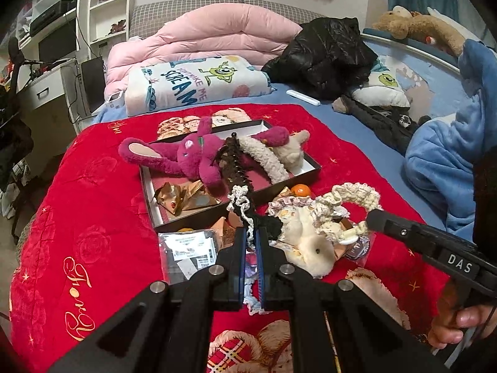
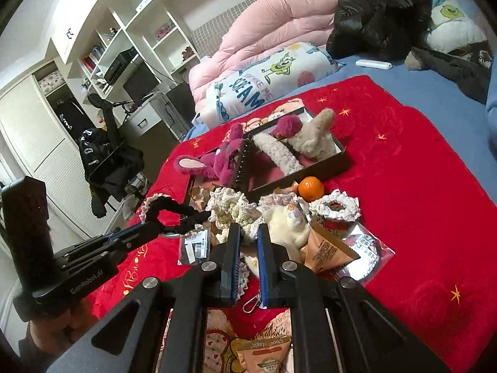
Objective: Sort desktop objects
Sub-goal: 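Grasp the black lace scrunchie with the left gripper while the right gripper grasps the cream lace scrunchie, then lift both scrunchies and carry them over the tray with both grippers, then lower both scrunchies into the tray and open both grippers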
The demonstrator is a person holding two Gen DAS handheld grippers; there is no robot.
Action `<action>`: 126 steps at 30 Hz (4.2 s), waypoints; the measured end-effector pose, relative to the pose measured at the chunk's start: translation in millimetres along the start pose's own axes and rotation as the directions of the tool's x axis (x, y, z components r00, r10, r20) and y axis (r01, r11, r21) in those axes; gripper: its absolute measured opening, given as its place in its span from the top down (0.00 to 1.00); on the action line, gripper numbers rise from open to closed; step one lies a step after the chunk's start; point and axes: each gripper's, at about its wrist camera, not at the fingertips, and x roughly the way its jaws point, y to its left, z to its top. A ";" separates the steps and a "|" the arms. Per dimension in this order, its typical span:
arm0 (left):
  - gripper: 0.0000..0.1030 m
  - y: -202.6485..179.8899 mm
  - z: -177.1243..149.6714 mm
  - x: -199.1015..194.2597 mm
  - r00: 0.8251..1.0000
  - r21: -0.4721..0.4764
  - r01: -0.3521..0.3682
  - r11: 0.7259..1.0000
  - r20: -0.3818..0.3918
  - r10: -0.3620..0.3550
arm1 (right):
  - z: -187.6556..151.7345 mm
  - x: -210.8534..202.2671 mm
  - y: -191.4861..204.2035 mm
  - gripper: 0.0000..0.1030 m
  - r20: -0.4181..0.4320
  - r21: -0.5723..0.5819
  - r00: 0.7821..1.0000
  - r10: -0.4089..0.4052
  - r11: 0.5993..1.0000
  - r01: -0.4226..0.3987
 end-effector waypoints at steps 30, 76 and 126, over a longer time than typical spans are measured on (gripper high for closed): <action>0.94 72.3 48.9 62.2 0.985 -0.156 -0.162 0.974 0.026 0.168 | 53.6 75.4 -4.9 0.89 0.051 -0.011 0.998 -0.036 0.999 0.037; 0.94 89.6 13.7 143.0 0.975 -0.151 -0.215 0.965 -0.097 0.202 | 54.8 190.0 -7.9 0.89 -0.018 -0.036 0.991 -0.130 0.991 0.129; 0.00 68.3 11.5 146.1 0.976 -0.124 -0.213 0.969 -0.080 0.205 | 53.9 194.2 8.0 0.15 -0.037 -0.114 0.990 -0.136 0.985 0.131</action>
